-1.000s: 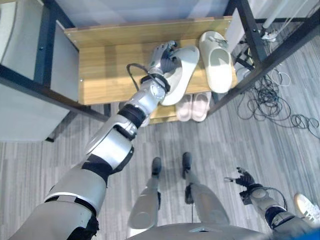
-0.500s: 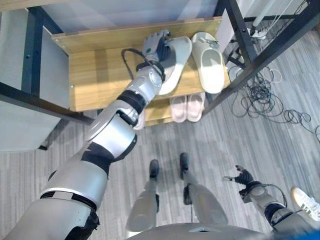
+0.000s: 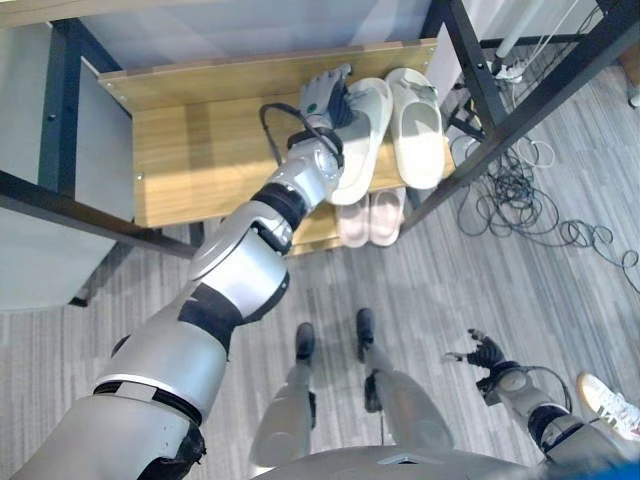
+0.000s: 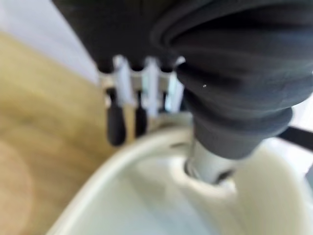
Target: Arrange the slippers neatly on the shoe rack.
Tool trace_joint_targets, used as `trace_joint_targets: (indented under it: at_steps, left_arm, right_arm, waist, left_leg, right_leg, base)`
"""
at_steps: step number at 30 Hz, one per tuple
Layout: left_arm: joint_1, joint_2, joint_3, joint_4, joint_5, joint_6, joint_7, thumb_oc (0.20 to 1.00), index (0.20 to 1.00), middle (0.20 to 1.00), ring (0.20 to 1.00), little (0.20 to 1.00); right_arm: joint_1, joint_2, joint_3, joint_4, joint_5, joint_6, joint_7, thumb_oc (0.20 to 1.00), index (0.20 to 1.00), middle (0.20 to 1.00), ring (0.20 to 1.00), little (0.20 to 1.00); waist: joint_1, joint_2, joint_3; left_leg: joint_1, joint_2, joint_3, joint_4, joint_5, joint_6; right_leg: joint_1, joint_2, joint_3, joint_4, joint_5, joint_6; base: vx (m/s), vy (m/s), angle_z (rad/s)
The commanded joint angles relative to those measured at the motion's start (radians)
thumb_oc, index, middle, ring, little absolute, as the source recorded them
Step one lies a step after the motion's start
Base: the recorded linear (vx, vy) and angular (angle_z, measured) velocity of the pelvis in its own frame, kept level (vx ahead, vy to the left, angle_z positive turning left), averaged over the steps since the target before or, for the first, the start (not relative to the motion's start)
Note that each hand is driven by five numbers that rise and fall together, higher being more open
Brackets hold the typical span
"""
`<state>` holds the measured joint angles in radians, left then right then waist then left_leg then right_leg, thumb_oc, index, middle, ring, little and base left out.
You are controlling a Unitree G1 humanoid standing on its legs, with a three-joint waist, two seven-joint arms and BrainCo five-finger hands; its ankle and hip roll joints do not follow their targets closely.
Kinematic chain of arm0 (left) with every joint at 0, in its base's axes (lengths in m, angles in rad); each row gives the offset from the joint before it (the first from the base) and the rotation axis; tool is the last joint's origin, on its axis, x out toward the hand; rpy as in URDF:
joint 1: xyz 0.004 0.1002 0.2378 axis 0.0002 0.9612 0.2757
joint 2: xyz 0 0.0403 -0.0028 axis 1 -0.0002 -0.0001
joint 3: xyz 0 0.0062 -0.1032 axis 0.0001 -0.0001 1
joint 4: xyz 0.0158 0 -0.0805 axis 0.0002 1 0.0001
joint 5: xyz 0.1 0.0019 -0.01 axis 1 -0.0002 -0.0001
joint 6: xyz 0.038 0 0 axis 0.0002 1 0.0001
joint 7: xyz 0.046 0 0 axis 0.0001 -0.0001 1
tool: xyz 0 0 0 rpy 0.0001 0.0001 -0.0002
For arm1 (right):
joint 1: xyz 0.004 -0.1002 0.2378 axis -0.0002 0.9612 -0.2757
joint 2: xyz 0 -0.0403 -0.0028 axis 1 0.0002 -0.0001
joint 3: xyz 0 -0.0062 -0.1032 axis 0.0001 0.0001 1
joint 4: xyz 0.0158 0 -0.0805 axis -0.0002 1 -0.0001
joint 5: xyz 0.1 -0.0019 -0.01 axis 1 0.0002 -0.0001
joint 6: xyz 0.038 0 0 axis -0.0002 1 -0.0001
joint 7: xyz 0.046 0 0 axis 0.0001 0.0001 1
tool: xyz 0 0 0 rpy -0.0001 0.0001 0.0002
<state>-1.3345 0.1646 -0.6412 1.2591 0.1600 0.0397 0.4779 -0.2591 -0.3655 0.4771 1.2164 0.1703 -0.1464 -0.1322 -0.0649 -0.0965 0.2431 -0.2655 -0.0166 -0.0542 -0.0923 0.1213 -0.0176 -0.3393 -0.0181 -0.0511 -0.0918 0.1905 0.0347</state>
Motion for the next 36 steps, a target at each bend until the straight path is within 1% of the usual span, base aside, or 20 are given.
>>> trace_joint_targets:
  at_steps: [1, 5, 9, 12, 18, 22, 23, 25, 26, 28, 31, 36]
  left_arm:
    - [-0.151, 0.024, 0.08, 0.048, -0.099, -0.04, 0.007, 1.0, 1.0, 1.0, 1.0, 1.0]
    - [-0.179, 0.064, 0.085, 0.074, -0.14, -0.043, -0.004, 1.0, 1.0, 1.0, 1.0, 1.0]
    - [-0.183, 0.082, 0.088, 0.073, -0.156, -0.05, -0.011, 1.0, 1.0, 1.0, 1.0, 1.0]
    - [-0.161, 0.076, 0.107, 0.052, -0.197, -0.065, -0.019, 1.0, 1.0, 1.0, 1.0, 1.0]
    - [-0.146, 0.077, 0.109, -0.005, -0.241, -0.083, -0.029, 1.0, 1.0, 1.0, 1.0, 1.0]
    - [-0.086, 0.085, 0.105, -0.071, -0.198, -0.087, -0.02, 1.0, 1.0, 1.0, 1.0, 1.0]
    - [-0.005, 0.083, 0.125, -0.139, -0.188, -0.094, -0.017, 1.0, 1.0, 1.0, 1.0, 1.0]
    - [0.074, 0.101, 0.143, -0.214, -0.175, -0.098, -0.014, 1.0, 1.0, 1.0, 1.0, 1.0]
    - [0.076, 0.101, 0.143, -0.217, -0.174, -0.096, -0.014, 1.0, 1.0, 1.0, 1.0, 1.0]
    - [0.164, 0.132, 0.16, -0.311, -0.137, -0.095, -0.013, 1.0, 1.0, 1.0, 1.0, 1.0]
    - [0.246, 0.174, 0.176, -0.396, -0.075, -0.091, -0.011, 1.0, 1.0, 1.0, 1.0, 1.0]
    - [0.328, 0.228, 0.193, -0.459, 0.029, -0.07, 0.008, 1.0, 1.0, 1.0, 1.0, 1.0]
  right_arm:
    - [-0.027, -0.077, -0.006, 0.011, -0.01, 0.002, -0.016, 1.0, 1.0, 1.0, 1.0, 1.0]
    - [-0.024, -0.071, -0.002, 0.021, -0.02, 0.007, -0.015, 1.0, 1.0, 1.0, 1.0, 1.0]
    - [-0.017, -0.069, -0.001, 0.02, -0.025, 0.007, -0.013, 1.0, 1.0, 1.0, 1.0, 1.0]
    - [-0.006, -0.06, -0.009, 0.025, -0.02, 0.01, -0.009, 1.0, 1.0, 1.0, 1.0, 1.0]
    - [0.002, -0.058, -0.032, 0.021, -0.006, 0.013, -0.007, 1.0, 1.0, 1.0, 1.0, 1.0]
    - [0.014, -0.045, -0.05, 0.019, 0.0, 0.013, -0.007, 1.0, 1.0, 1.0, 1.0, 1.0]
    - [0.026, -0.035, -0.067, 0.018, 0.004, 0.016, -0.005, 1.0, 1.0, 1.0, 1.0, 1.0]
    - [0.037, -0.027, -0.084, 0.013, 0.009, 0.017, -0.005, 1.0, 1.0, 1.0, 1.0, 1.0]
    - [0.038, -0.027, -0.083, 0.013, 0.009, 0.017, -0.005, 1.0, 1.0, 1.0, 1.0, 1.0]
    - [0.048, -0.018, -0.106, 0.002, 0.011, 0.016, -0.005, 1.0, 1.0, 1.0, 1.0, 1.0]
    - [0.055, -0.01, -0.118, -0.009, 0.011, 0.013, -0.005, 1.0, 1.0, 1.0, 1.0, 1.0]
    - [0.061, -0.001, -0.12, -0.025, 0.004, 0.01, -0.003, 1.0, 1.0, 1.0, 1.0, 1.0]
  waist:
    - [0.016, 0.06, 0.071]
    - [0.013, 0.066, 0.062]
    - [0.013, 0.069, 0.052]
    - [0.018, 0.072, 0.044]
    - [0.03, 0.075, 0.04]
    - [0.044, 0.079, 0.043]
    - [0.055, 0.082, 0.043]
    - [0.065, 0.083, 0.045]
    - [0.064, 0.083, 0.044]
    - [0.079, 0.084, 0.047]
    - [0.09, 0.083, 0.049]
    - [0.1, 0.076, 0.049]
  left_leg:
    - [-0.047, 0.068, -0.035, 0.005, -0.035, -0.027]
    - [-0.044, 0.068, -0.032, 0.005, -0.035, -0.026]
    - [-0.042, 0.068, -0.034, 0.005, -0.036, -0.026]
    - [-0.038, 0.066, -0.034, 0.005, -0.038, -0.025]
    - [-0.031, 0.062, -0.037, 0.005, -0.041, -0.024]
    - [-0.026, 0.06, -0.042, 0.005, -0.041, -0.023]
    - [-0.024, 0.058, -0.044, 0.006, -0.041, -0.023]
    - [-0.024, 0.057, -0.046, 0.007, -0.041, -0.024]
    - [-0.023, 0.057, -0.046, 0.007, -0.042, -0.024]
    - [-0.025, 0.056, -0.05, 0.008, -0.042, -0.025]
    - [-0.026, 0.054, -0.055, 0.01, -0.044, -0.025]
    - [-0.028, 0.055, -0.057, 0.014, -0.047, -0.025]
  right_leg:
    - [-0.004, -0.049, 0.019, 0.07, -0.122, 0.075]
    - [-0.001, -0.046, 0.022, 0.066, -0.121, 0.075]
    - [0.004, -0.046, 0.02, 0.064, -0.122, 0.074]
    - [0.011, -0.047, 0.015, 0.063, -0.125, 0.075]
    - [0.025, -0.048, 0.007, 0.061, -0.128, 0.076]
    - [0.032, -0.05, 0.002, 0.063, -0.131, 0.076]
    - [0.037, -0.052, -0.001, 0.064, -0.133, 0.074]
    - [0.04, -0.053, -0.006, 0.065, -0.134, 0.073]
    - [0.04, -0.053, -0.006, 0.065, -0.134, 0.073]
    - [0.044, -0.055, -0.009, 0.065, -0.137, 0.073]
    - [0.046, -0.057, -0.013, 0.064, -0.136, 0.072]
    - [0.046, -0.058, -0.013, 0.065, -0.138, 0.07]
  base:
    - [0.02, -0.006, -0.17]
    - [0.01, 0.001, -0.04]
    - [0.0, 0.0, 0.0]
    - [0.0, 0.0, 0.0]
    - [0.0, 0.0, 0.0]
    - [0.0, -0.003, 0.01]
    - [0.0, -0.01, 0.06]
    - [0.0, -0.004, 0.1]
    - [-0.01, 0.0, 0.12]
    - [-0.01, -0.01, 0.12]
    - [-0.01, -0.002, 0.04]
    - [-0.02, 0.002, 0.07]
